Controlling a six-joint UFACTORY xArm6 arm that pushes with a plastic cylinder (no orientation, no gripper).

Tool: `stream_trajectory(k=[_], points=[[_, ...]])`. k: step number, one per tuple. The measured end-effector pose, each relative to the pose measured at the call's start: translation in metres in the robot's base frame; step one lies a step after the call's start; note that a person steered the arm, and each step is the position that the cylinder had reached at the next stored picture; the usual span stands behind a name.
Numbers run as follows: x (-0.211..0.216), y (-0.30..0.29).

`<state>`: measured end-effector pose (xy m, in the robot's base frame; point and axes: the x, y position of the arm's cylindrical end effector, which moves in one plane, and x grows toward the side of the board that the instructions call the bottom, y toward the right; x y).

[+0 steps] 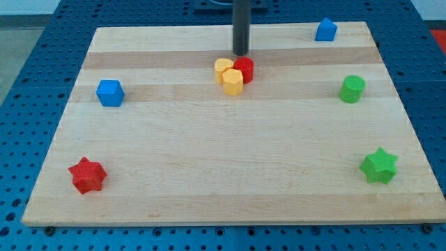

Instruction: Move the red star into the group of blocks

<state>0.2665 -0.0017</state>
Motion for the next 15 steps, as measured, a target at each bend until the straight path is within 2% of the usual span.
stream_trajectory(k=[1,2,3,6,8,11,15], points=[[-0.002,-0.067],[0.015,-0.129],[0.057,-0.151],[0.208,-0.138],[0.330,-0.139],[0.340,-0.258],[0.297,-0.206]])
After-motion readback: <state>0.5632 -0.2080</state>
